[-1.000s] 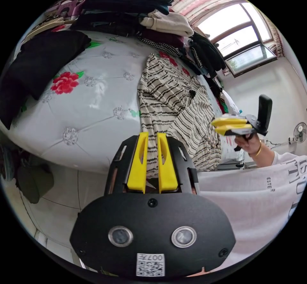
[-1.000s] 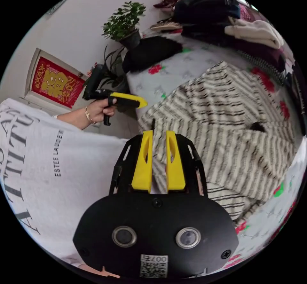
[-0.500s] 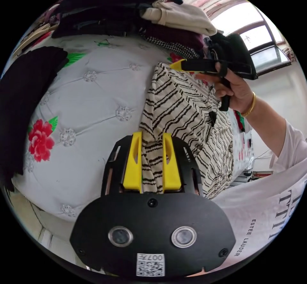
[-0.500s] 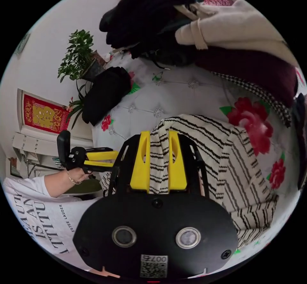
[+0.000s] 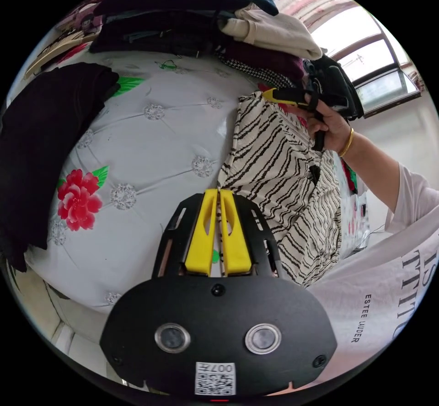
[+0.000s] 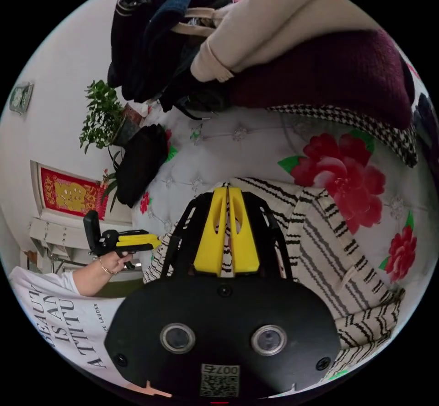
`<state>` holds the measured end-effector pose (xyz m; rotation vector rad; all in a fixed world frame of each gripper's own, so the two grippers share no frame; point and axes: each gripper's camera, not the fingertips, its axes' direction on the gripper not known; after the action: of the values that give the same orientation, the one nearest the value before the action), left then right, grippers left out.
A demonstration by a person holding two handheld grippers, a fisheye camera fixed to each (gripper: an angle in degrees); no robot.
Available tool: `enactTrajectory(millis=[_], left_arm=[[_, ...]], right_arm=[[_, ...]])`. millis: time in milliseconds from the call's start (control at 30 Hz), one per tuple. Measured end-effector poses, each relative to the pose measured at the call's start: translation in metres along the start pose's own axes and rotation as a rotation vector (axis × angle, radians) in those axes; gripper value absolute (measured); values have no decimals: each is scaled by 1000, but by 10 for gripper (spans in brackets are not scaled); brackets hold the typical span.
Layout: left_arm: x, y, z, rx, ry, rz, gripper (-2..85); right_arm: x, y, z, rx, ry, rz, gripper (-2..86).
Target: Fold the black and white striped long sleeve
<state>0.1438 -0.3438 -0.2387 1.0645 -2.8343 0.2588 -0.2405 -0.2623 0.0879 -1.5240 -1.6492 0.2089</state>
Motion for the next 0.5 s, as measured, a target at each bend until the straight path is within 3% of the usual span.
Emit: enactTrajectory(millis=[133, 233, 300, 400, 500], left_arm=[[4, 5, 6, 0, 28, -21, -8], [5, 6, 10, -3, 39, -33, -6], [6, 5, 14, -10, 32, -36, -1], [7, 3, 16, -15, 30, -62, 35], [12, 6, 13, 1, 36, -53, 62]], right_arm=[[-3, -4, 2, -9, -101, -5, 5], [-11, -16, 13, -49, -40, -16, 1], [-14, -22, 6, 27, 97, 16, -1], [-6, -24, -14, 144, 8, 118, -1], [-22, -5, -37, 204, -18, 75, 1]])
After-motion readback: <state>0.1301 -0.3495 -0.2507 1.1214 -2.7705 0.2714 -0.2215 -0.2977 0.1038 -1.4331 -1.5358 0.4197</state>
